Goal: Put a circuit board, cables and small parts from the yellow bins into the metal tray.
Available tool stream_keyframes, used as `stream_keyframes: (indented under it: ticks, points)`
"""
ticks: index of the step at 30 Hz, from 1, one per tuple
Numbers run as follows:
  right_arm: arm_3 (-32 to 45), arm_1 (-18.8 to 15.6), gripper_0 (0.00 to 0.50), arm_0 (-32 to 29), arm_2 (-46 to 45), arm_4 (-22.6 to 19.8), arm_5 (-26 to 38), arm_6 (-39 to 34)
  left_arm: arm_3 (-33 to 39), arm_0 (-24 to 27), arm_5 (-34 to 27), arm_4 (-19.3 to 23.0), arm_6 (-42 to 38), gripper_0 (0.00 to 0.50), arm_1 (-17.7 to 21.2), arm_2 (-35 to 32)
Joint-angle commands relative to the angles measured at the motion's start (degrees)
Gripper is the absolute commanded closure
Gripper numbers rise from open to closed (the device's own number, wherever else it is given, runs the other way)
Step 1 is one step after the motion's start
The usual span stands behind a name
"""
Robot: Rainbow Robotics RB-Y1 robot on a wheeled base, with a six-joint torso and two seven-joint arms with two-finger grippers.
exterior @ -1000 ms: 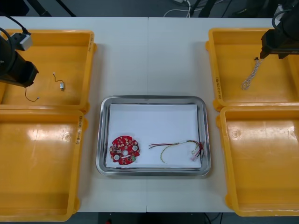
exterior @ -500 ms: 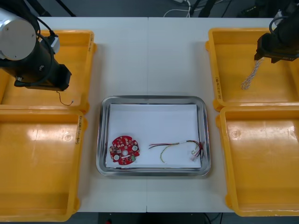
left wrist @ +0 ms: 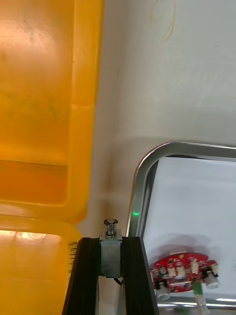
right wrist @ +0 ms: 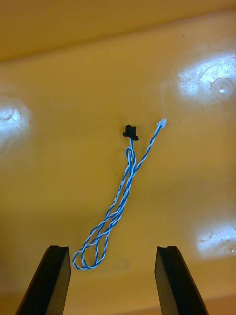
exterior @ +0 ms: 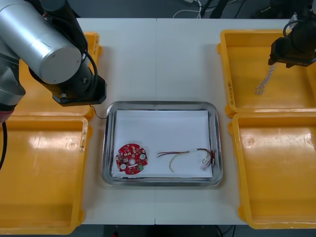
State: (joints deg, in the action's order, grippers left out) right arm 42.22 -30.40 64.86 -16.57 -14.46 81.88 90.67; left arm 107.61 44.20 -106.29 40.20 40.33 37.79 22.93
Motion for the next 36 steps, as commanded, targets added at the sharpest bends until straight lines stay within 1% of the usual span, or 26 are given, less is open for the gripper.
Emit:
stream_keyframes:
  ticks: [1,6,13,17,21,24,27,30,36]
  points:
    - [-3.37,0.26,0.0,4.4,-1.98,0.83,-1.64,-7.26,1.9,2.82,2.57,-3.91,1.68,0.5,-2.9,4.66]
    - [-6.62,0.43,0.0,5.36,-2.07,0.92,-3.22,-14.02,1.55,2.82,6.62,-6.98,-3.07,0.5,-4.3,10.11]
    - [-7.06,0.78,0.0,5.36,-0.48,1.01,-3.83,-21.32,1.55,2.82,9.78,-8.65,-8.6,0.5,-5.53,15.65]
    - [-7.06,1.22,0.0,5.28,-0.75,1.01,-3.83,-24.31,1.28,2.74,11.45,-9.0,-11.24,0.5,-5.62,18.37]
    - [-8.2,1.22,0.0,5.28,-1.28,1.01,-4.45,-24.48,-0.04,2.74,12.68,-9.79,-11.86,0.5,-5.8,20.4]
    - [-9.08,1.22,0.0,5.19,-1.36,1.01,-6.03,-23.87,-2.06,2.74,14.18,-10.5,-12.29,0.5,-6.24,21.54]
    - [-9.79,1.22,0.0,5.19,-1.1,1.01,-6.91,-23.78,-4.78,2.74,16.37,-11.9,-12.47,0.5,-7.2,22.33]
    - [-9.87,1.22,0.0,5.19,-0.66,1.01,-7.35,-23.52,-6.89,2.74,18.4,-12.26,-12.56,0.5,-7.64,22.68]
    - [-11.1,1.13,0.0,5.19,-0.48,0.83,-9.02,-23.25,-8.65,2.74,20.42,-13.13,-12.56,0.499,-7.73,24.09]
